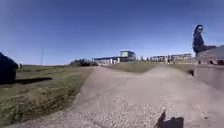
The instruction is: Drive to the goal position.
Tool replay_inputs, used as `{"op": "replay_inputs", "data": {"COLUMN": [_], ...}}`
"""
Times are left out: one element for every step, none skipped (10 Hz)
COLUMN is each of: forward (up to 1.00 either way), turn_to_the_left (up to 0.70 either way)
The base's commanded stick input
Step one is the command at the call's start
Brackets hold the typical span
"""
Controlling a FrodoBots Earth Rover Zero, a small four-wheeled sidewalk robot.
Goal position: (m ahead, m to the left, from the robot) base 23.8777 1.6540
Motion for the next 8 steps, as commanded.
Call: {"op": "replay_inputs", "data": {"forward": [1.0,1.0,1.0,1.0,1.0,0.76,0.28,0.0], "turn_to_the_left": [0.0,0.0,0.0,0.0,0.0,0.0,0.0,0.0]}}
